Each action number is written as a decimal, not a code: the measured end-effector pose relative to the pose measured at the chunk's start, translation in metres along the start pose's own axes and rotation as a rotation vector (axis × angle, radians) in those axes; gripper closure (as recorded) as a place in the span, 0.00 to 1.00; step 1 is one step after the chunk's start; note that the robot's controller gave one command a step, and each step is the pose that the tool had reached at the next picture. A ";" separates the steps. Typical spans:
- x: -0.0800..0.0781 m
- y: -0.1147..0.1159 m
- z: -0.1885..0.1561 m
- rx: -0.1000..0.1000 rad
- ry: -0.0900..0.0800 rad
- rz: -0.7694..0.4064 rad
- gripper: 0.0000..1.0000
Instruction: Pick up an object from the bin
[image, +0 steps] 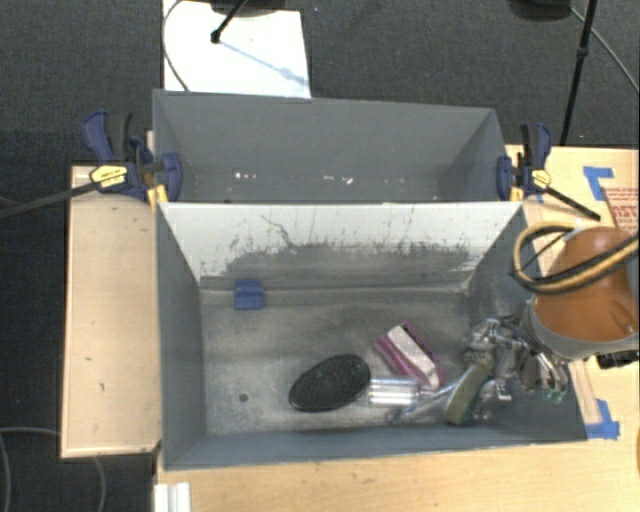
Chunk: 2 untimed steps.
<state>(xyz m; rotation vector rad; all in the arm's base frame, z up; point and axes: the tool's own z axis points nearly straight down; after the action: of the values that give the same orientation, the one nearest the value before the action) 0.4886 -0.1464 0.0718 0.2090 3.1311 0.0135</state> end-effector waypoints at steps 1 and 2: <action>-0.001 0.002 -0.001 0.006 0.000 -0.010 0.00; -0.003 0.002 -0.002 0.007 -0.005 -0.014 1.00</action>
Offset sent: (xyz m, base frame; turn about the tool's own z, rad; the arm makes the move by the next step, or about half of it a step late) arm 0.0000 0.0000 0.0000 0.0000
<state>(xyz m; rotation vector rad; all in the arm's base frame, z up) 0.4917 -0.1449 0.0742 0.1866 3.1278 0.0022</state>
